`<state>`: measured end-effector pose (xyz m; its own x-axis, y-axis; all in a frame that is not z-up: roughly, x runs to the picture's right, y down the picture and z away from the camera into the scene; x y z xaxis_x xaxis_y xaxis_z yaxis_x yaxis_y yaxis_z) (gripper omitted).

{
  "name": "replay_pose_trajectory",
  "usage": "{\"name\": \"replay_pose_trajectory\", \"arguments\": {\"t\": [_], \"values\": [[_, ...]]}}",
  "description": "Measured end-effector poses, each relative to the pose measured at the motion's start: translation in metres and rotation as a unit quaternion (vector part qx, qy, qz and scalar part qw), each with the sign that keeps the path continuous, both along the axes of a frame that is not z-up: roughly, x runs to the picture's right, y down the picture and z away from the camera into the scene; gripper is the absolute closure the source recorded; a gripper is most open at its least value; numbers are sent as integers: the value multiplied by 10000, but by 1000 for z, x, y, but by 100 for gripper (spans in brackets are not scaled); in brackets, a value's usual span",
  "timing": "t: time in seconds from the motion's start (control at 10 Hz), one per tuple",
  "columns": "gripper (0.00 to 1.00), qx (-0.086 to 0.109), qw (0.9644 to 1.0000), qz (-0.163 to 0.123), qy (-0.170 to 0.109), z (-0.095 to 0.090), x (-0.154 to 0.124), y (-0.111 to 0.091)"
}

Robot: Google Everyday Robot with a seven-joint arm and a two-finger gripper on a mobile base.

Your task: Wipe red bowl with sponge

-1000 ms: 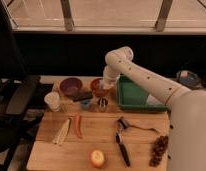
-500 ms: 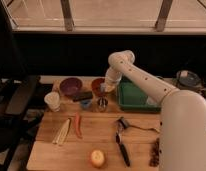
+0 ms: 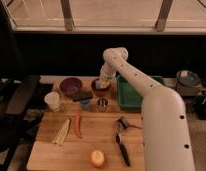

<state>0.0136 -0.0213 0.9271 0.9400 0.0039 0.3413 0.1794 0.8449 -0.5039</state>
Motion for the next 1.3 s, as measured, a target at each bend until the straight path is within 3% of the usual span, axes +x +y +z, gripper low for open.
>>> {"name": "replay_pose_trajectory", "arguments": {"t": [0.2,0.4,0.6,0.8,1.0,1.3], "values": [[100,-54,10000,-9,-72,-1,-3,7],[100,-112,9999,-8,-102,-19,-2,20],[100,-141,9998,-100,72,-34,8,27],[100,-131,9994,-200,260,-38,19,20],[100,-42,9987,-276,432,-30,31,-1],[100,100,9984,-387,393,-19,21,-20]]}}
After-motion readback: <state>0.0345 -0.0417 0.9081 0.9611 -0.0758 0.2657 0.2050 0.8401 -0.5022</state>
